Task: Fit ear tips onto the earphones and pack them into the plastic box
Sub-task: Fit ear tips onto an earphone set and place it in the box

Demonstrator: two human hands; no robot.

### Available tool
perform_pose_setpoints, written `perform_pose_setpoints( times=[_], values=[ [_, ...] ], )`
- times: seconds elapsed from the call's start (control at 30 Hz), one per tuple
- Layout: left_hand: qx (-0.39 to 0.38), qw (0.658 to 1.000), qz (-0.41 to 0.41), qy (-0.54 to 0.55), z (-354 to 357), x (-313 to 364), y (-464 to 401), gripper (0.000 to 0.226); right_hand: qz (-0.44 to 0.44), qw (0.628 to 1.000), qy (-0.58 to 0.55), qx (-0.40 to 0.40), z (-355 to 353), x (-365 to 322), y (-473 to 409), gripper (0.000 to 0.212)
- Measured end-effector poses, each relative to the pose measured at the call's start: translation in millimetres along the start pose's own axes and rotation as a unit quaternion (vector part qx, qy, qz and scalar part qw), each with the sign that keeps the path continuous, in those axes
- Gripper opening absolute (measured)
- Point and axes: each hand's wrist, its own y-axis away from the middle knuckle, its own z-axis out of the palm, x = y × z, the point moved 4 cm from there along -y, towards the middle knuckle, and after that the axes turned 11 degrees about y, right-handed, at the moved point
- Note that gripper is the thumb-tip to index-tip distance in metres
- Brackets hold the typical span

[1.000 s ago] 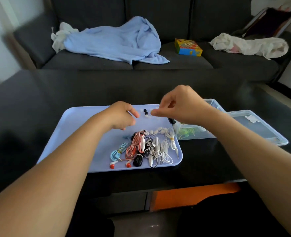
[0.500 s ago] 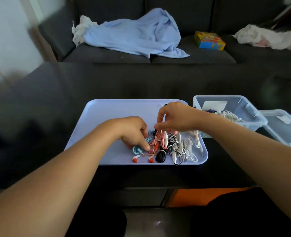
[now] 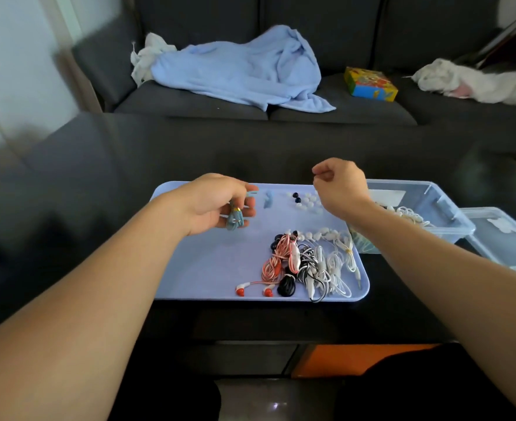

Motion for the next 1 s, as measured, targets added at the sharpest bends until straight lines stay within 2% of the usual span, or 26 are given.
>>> perform_pose_setpoints(
  times=[0.17, 0.27, 0.33, 0.53, 0.77, 0.83, 0.9, 1.0],
  values=[
    [0.017, 0.997, -0.013, 0.075, 12, 1, -2, 0.033, -0.034, 0.995, 0.089, -0.022, 11, 1, 1, 0.026],
    [0.022, 0.995, -0.025, 0.097, 19, 2, -3, 0.02, -0.04, 0.989, 0.138, -0.039, 15, 6, -2, 0.017],
    [0.041, 0.996, -0.013, 0.074, 21, 1, -6, 0.016, -0.041, 0.983, 0.173, -0.055, 16, 7, -4, 0.003],
    [0.059, 0.998, 0.011, 0.036, 24, -1, -7, 0.019, -0.028, 0.979, 0.173, -0.103, 28, 2, -7, 0.009],
    [0.06, 0.998, 0.006, 0.013, 26, -1, -8, 0.024, -0.019, 0.977, 0.187, -0.105, 39, 4, -5, 0.011],
    [0.056, 0.998, -0.002, 0.015, 28, -1, -7, 0.023, -0.015, 0.982, 0.162, -0.1, 34, 3, -7, 0.008],
    [0.047, 0.999, -0.006, 0.013, 30, -2, -7, 0.024, 0.002, 0.993, 0.09, -0.082, 18, 0, -10, 0.007],
    [0.033, 0.999, -0.01, 0.007, 33, -2, -9, 0.026, 0.06, 0.99, -0.112, -0.066, -14, -8, -4, 0.007]
  ],
)
